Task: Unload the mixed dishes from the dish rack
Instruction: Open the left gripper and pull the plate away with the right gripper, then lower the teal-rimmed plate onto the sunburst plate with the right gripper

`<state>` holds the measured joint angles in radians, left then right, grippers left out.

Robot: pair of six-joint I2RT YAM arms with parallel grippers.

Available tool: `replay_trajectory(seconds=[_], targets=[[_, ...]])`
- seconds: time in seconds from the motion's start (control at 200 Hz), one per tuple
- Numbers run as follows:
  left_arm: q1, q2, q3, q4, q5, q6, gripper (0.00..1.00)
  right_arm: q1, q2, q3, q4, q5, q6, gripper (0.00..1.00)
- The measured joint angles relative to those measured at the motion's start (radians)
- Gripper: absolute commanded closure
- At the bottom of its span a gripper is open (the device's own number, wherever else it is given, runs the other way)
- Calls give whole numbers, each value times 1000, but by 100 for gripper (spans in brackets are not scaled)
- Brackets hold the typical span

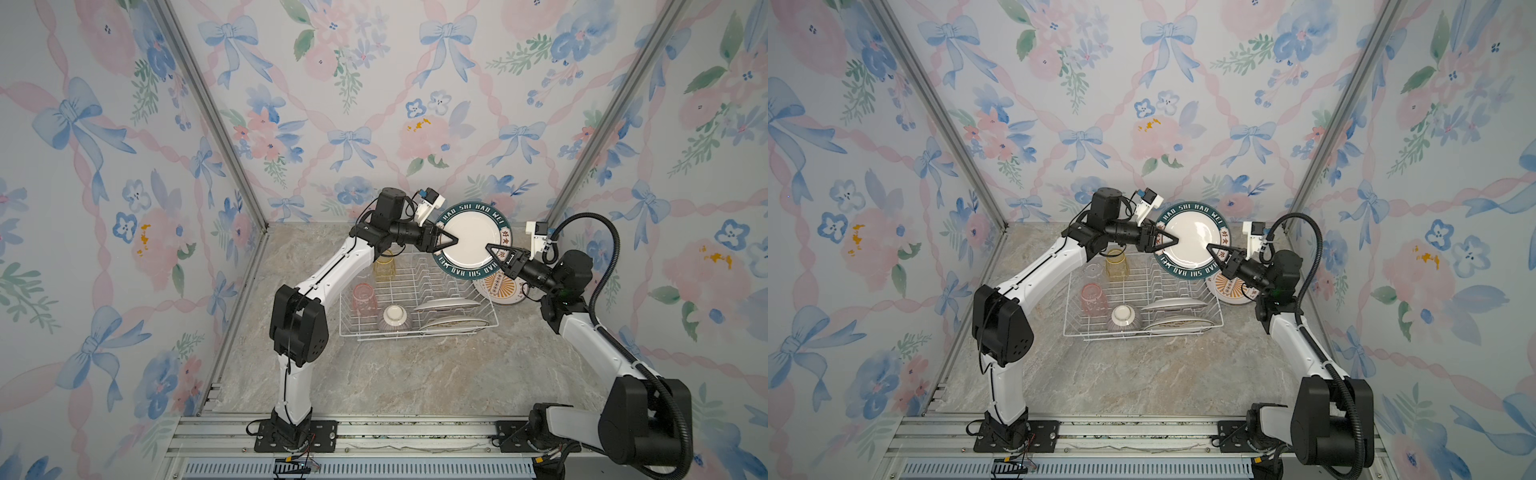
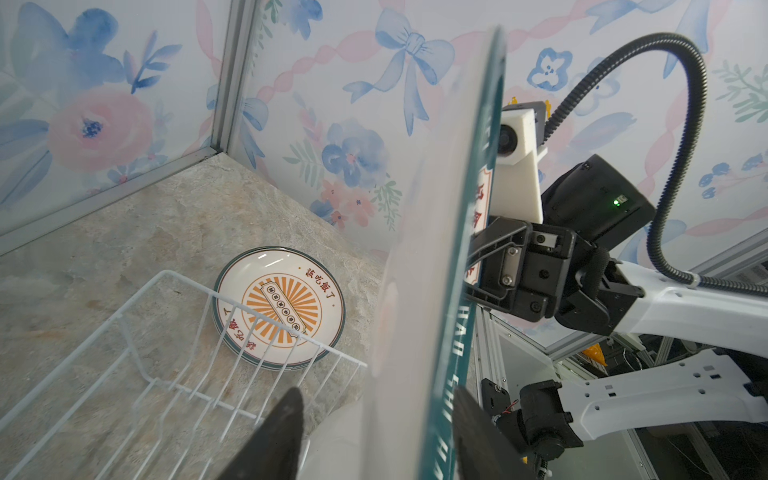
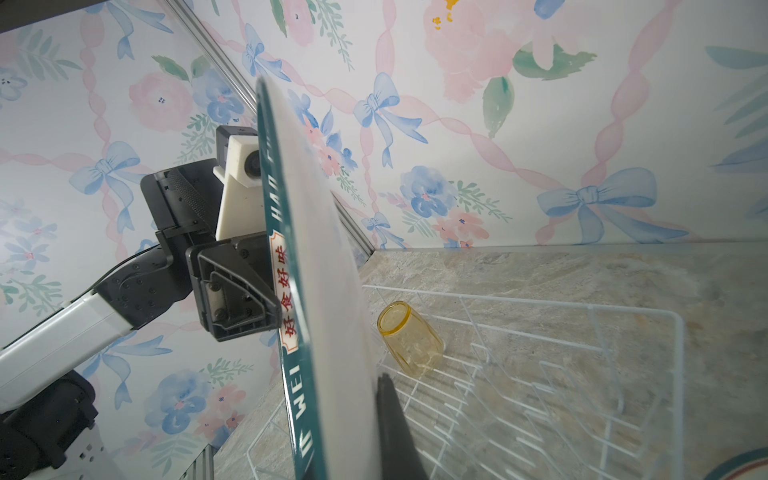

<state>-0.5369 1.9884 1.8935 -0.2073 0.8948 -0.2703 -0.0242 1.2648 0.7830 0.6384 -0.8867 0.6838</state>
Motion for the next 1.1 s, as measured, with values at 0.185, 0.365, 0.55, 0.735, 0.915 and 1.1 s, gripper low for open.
replay_trajectory(seconds=[0.185, 0.365, 0.55, 0.735, 0.915, 1.1], targets=[[2, 0, -1, 2, -37, 5, 2, -2, -13, 1, -36, 10, 6, 100], [14, -66, -93, 1, -169, 58, 2, -24, -55, 24, -187, 65, -46, 100], [5, -235, -276, 22, -417, 156, 2, -123, -122, 61, -409, 172, -98, 100], [-26, -388, -486, 96, -625, 217, 2, -301, -137, 72, -584, 240, -105, 100], [-26, -439, -624, 135, -744, 231, 2, -433, -61, 71, -663, 277, -103, 100], [-25, -439, -647, 146, -786, 234, 2, -446, 98, 71, -671, 289, -97, 100]])
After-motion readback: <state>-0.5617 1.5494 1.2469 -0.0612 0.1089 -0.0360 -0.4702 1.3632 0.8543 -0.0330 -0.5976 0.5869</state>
